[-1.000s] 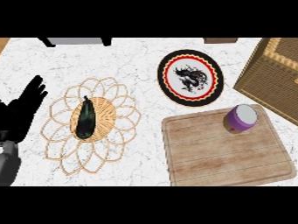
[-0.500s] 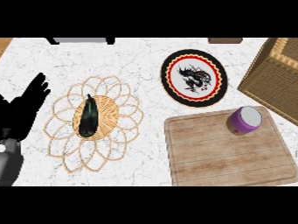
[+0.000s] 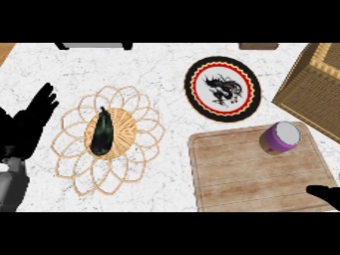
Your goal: Pick the can from the cutting board and place it in the basket
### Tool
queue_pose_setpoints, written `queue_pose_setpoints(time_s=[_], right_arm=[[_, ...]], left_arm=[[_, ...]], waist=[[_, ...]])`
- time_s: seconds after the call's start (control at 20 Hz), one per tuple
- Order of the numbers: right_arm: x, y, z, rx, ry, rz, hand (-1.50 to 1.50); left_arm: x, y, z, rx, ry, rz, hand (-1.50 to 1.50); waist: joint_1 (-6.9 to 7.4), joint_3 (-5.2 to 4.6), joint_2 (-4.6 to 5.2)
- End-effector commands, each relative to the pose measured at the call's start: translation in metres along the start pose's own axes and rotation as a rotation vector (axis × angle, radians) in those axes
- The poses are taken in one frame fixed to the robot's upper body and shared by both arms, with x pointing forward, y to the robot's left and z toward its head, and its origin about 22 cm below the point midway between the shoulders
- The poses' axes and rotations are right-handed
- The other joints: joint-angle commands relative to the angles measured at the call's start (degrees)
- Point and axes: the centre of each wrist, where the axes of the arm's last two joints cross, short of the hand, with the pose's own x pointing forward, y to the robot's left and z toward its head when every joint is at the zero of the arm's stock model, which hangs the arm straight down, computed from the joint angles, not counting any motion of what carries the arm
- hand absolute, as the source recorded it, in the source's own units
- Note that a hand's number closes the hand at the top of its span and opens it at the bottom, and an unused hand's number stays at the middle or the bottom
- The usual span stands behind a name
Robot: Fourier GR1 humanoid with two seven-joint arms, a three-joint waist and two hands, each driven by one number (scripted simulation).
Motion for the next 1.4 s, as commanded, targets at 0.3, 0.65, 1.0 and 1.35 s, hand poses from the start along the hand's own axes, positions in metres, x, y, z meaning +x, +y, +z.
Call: queue_pose_setpoints(time_s=[0.3,0.65,1.0,1.35], right_arm=[[-0.034,0.051,-0.035,0.097,0.082,0.075,-1.50],[-0.046,0.065,-0.036,0.134,0.091,0.095,-1.50],[-0.052,0.053,-0.012,0.148,0.073,0.081,-1.50],[-0.063,0.066,-0.008,0.179,0.010,0.040,-1.50]], left_arm=[[-0.005,-0.007,-0.010,0.006,0.017,-0.007,0.00],[0.007,-0.014,-0.022,-0.017,0.001,-0.021,0.00],[0.009,0.010,0.004,-0.010,0.002,-0.003,0.00],[0.002,0.007,-0.005,0.018,0.011,-0.017,0.00]], waist=[[-0.29,-0.03,0.01],[-0.47,-0.03,-0.03],[-0.36,-0.03,-0.14],[-0.40,-0.03,-0.10]])
